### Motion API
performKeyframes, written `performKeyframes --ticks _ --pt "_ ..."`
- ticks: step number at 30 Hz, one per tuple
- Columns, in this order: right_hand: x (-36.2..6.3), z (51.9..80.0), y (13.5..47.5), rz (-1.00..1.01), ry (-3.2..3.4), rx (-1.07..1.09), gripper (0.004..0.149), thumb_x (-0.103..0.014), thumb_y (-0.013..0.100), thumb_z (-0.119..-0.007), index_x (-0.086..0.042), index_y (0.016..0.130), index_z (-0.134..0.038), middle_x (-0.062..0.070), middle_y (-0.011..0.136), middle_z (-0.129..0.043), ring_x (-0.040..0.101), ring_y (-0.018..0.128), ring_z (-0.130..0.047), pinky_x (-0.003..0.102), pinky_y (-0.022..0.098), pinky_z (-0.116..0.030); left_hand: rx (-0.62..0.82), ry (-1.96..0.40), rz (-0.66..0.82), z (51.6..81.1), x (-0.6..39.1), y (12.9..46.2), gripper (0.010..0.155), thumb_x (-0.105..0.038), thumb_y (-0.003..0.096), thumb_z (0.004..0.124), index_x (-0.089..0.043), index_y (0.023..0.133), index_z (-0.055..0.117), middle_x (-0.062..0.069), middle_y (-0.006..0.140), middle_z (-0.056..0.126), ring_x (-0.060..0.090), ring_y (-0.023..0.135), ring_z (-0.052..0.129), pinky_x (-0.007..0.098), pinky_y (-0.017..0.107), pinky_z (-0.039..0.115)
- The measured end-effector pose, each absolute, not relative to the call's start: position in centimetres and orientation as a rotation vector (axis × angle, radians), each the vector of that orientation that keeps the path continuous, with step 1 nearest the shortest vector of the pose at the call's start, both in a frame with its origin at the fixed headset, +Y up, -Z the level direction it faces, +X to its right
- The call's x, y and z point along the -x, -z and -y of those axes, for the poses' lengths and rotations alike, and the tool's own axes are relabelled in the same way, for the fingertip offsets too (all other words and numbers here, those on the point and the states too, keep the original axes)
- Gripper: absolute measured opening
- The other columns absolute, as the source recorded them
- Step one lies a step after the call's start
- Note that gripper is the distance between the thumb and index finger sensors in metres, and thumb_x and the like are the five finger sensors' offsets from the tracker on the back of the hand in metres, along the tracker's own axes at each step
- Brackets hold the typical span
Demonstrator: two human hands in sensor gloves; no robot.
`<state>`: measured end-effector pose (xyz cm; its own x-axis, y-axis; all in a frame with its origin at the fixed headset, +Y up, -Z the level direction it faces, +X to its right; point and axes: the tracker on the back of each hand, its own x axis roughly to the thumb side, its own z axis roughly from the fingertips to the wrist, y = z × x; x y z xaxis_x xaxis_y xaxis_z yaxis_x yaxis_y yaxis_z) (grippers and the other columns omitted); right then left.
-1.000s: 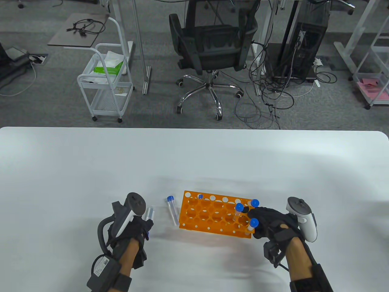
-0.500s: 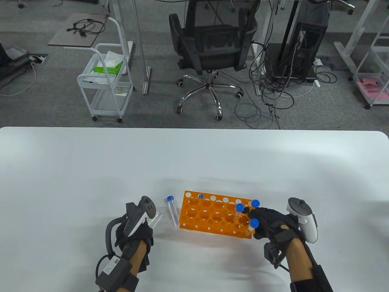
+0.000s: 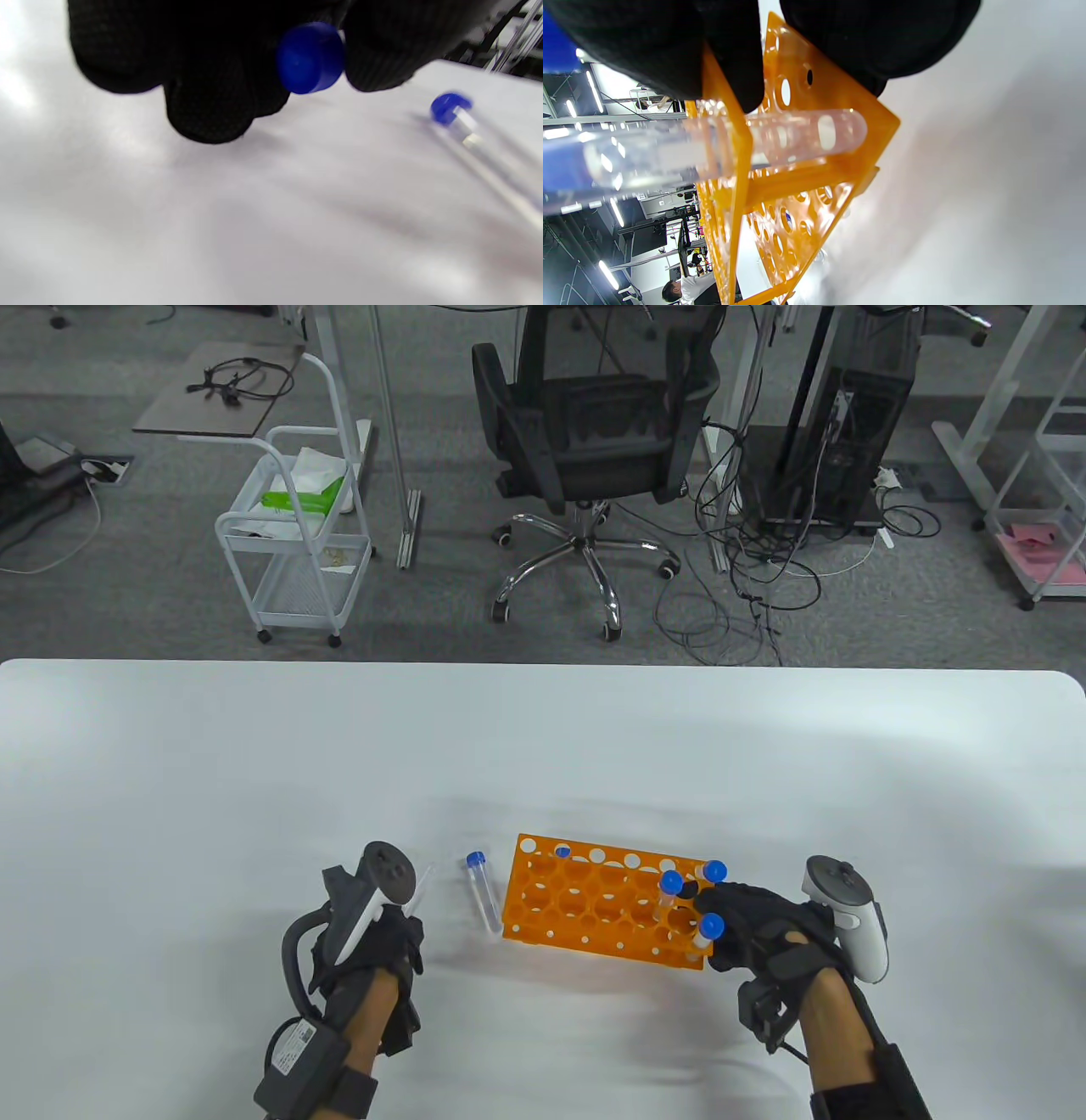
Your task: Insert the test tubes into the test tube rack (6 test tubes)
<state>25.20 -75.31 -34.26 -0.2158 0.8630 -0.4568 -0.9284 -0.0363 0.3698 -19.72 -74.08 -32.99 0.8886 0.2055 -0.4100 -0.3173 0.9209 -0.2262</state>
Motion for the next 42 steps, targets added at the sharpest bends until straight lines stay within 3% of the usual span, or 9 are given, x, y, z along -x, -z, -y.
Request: performKeyframes --ticks 10,23,29,36,42 --pt "-25.1 75.4 33.9 -0.701 -1.655 0.122 0.047 -0.055 0.045 -0.084 -0.032 0.086 -0.086 0.015 0.103 -0.075 0.034 0.076 -0.092 0.048 0.048 -0.084 0.069 -0.360 -0.317 69.9 18.9 33.1 0.053 -0.042 0.0432 0.081 -0.017 0.089 0.077 0.013 0.079 0.092 0.024 0.053 0.101 0.041 0.034 0.086" --pt "-25.0 75.2 33.8 -0.708 -1.675 0.095 0.047 -0.055 0.045 -0.084 -0.031 0.086 -0.086 0.015 0.103 -0.075 0.034 0.076 -0.092 0.048 0.049 -0.083 -0.015 -0.515 -0.209 64.4 16.4 34.2 0.047 -0.037 0.0459 0.080 -0.033 0.093 0.079 0.014 0.086 0.082 0.024 0.060 0.095 0.040 0.040 0.084" --pt "-24.9 75.2 33.9 -0.714 -1.683 0.088 0.047 -0.054 0.045 -0.084 -0.031 0.086 -0.086 0.015 0.103 -0.075 0.034 0.076 -0.091 0.048 0.049 -0.083 -0.096 -0.536 -0.138 62.1 14.9 33.3 0.049 -0.036 0.0457 0.081 -0.031 0.094 0.078 0.014 0.087 0.083 0.025 0.059 0.097 0.042 0.040 0.084" --pt "-24.8 75.2 33.9 -0.721 -1.688 0.082 0.047 -0.055 0.046 -0.084 -0.031 0.086 -0.086 0.014 0.104 -0.074 0.034 0.077 -0.091 0.048 0.050 -0.082 -0.212 -0.538 -0.075 60.8 14.6 32.0 0.047 -0.038 0.0426 0.087 -0.027 0.088 0.080 0.012 0.083 0.088 0.022 0.055 0.100 0.040 0.037 0.086" --pt "-24.6 75.3 33.9 -0.732 -1.699 0.077 0.047 -0.055 0.046 -0.084 -0.032 0.086 -0.086 0.014 0.104 -0.074 0.034 0.078 -0.090 0.048 0.051 -0.082 -0.260 -0.633 0.022 60.3 13.7 31.6 0.047 -0.039 0.0429 0.086 -0.028 0.088 0.084 0.013 0.082 0.088 0.022 0.055 0.099 0.040 0.037 0.086"
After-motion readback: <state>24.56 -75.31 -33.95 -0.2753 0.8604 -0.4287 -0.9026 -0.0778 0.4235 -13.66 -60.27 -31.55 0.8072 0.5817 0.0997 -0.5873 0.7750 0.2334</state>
